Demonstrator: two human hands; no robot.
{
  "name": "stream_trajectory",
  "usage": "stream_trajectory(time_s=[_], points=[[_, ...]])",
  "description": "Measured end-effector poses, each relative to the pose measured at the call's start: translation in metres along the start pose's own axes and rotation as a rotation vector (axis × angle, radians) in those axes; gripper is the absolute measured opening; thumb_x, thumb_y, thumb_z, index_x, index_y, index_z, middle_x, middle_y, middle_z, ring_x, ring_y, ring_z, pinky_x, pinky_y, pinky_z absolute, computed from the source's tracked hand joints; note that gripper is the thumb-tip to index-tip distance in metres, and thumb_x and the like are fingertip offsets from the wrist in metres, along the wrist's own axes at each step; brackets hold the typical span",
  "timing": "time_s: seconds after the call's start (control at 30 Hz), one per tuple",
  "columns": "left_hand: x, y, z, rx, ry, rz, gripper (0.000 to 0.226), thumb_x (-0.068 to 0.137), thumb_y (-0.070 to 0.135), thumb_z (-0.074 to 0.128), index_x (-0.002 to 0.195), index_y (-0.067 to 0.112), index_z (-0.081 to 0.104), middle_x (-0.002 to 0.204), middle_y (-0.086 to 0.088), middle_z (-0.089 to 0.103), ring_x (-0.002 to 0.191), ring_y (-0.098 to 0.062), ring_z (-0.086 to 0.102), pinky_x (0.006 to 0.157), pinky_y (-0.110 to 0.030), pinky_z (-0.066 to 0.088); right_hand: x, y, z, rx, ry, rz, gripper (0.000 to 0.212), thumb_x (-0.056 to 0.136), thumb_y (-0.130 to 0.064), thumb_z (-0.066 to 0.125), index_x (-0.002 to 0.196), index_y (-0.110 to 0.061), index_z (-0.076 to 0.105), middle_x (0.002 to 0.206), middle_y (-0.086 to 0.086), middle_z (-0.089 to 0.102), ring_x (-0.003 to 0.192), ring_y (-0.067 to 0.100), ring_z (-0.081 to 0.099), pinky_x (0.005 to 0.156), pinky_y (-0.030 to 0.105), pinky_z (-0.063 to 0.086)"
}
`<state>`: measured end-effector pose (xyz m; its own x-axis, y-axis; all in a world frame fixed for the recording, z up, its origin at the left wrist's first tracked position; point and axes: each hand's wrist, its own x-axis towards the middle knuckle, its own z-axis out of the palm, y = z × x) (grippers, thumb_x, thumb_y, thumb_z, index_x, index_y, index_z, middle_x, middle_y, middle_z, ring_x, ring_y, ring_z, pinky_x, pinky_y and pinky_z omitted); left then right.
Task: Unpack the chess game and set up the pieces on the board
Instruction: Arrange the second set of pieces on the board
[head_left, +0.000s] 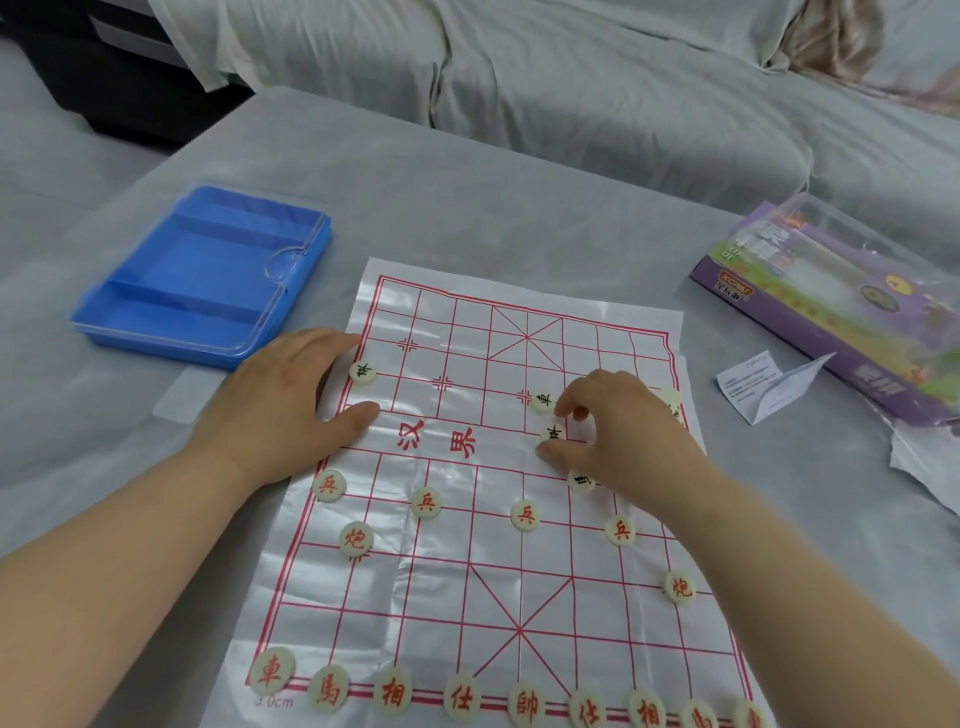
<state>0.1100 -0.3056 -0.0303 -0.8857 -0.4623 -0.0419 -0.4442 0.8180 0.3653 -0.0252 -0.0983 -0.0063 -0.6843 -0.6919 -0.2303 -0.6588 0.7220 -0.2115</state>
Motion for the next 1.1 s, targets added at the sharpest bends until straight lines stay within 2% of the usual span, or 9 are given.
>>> stream_trajectory(time_s=[0.17, 0.3, 0.47, 0.6, 0.8, 0.9, 1.0, 1.1], points=[[0.000, 0.000, 0.000, -0.007, 0.000, -0.012, 0.073, 0.079, 0.047, 0.058, 0.141, 0.026, 0.025, 0.146, 0.003, 0.031, 0.132, -0.018, 0.030, 0.107, -0.033, 0.028, 0.000, 0.000, 0.002, 0.046, 0.010, -0.036, 0.030, 0.086, -0.035, 0.057, 0.114, -0.023, 0.058, 0.111, -0.005, 0.056, 0.092, 0.006, 0.035, 0.086, 0.020, 0.034], [0.000, 0.000, 0.000, -0.006, 0.004, -0.003, 0.072, 0.079, 0.048, 0.058, 0.140, 0.026, 0.027, 0.145, 0.003, 0.033, 0.131, -0.018, 0.032, 0.106, -0.033, 0.029, 0.011, -0.024, -0.004, 0.139, 0.147, -0.124, 0.031, 0.086, -0.035, 0.057, 0.113, -0.021, 0.059, 0.106, -0.005, 0.058, 0.092, 0.006, 0.037, 0.079, 0.018, 0.031], [0.000, 0.001, 0.000, -0.007, 0.010, 0.010, 0.071, 0.079, 0.047, 0.058, 0.140, 0.026, 0.027, 0.144, 0.005, 0.034, 0.130, -0.016, 0.033, 0.106, -0.030, 0.029, 0.046, -0.063, 0.009, 0.051, 0.141, -0.195, 0.033, 0.088, -0.037, 0.055, 0.114, -0.018, 0.059, 0.112, -0.001, 0.059, 0.106, 0.016, 0.044, 0.083, 0.022, 0.032], [0.001, -0.002, 0.000, 0.000, 0.012, 0.025, 0.070, 0.080, 0.049, 0.056, 0.140, 0.027, 0.027, 0.144, 0.007, 0.032, 0.130, -0.013, 0.032, 0.106, -0.028, 0.029, 0.053, -0.065, 0.020, 0.118, 0.119, -0.168, 0.033, 0.086, -0.035, 0.057, 0.113, -0.016, 0.058, 0.112, 0.002, 0.057, 0.105, 0.017, 0.045, 0.081, 0.020, 0.030], [0.001, -0.002, 0.000, -0.004, 0.009, 0.022, 0.071, 0.080, 0.049, 0.057, 0.140, 0.027, 0.027, 0.145, 0.005, 0.032, 0.131, -0.015, 0.032, 0.106, -0.031, 0.030, 0.038, -0.048, 0.004, 0.248, 0.135, -0.132, 0.040, 0.084, -0.032, 0.061, 0.121, -0.020, 0.054, 0.115, -0.002, 0.055, 0.106, 0.013, 0.044, 0.087, 0.020, 0.033], [0.001, -0.001, -0.001, -0.009, 0.011, 0.018, 0.070, 0.079, 0.047, 0.058, 0.139, 0.025, 0.029, 0.144, 0.003, 0.034, 0.131, -0.017, 0.033, 0.106, -0.033, 0.030, 0.022, -0.013, -0.011, 0.230, 0.148, -0.027, 0.032, 0.086, -0.025, 0.059, 0.117, -0.020, 0.057, 0.113, -0.002, 0.055, 0.095, 0.008, 0.040, 0.082, 0.018, 0.032], [0.001, 0.002, -0.002, -0.007, 0.009, 0.010, 0.070, 0.078, 0.046, 0.059, 0.138, 0.023, 0.031, 0.143, 0.001, 0.036, 0.130, -0.020, 0.035, 0.105, -0.035, 0.031, 0.009, 0.016, -0.017, 0.200, 0.103, 0.084, 0.028, 0.087, -0.023, 0.058, 0.115, -0.021, 0.059, 0.107, -0.004, 0.053, 0.095, 0.010, 0.042, 0.080, 0.020, 0.032], [0.000, 0.004, -0.002, -0.008, 0.009, -0.003, 0.069, 0.078, 0.045, 0.060, 0.138, 0.023, 0.033, 0.142, 0.000, 0.037, 0.129, -0.020, 0.036, 0.104, -0.036, 0.032, 0.001, 0.023, -0.012, 0.196, 0.068, 0.100, 0.031, 0.086, -0.023, 0.059, 0.117, -0.022, 0.058, 0.108, -0.004, 0.052, 0.097, 0.009, 0.042, 0.082, 0.020, 0.034]])
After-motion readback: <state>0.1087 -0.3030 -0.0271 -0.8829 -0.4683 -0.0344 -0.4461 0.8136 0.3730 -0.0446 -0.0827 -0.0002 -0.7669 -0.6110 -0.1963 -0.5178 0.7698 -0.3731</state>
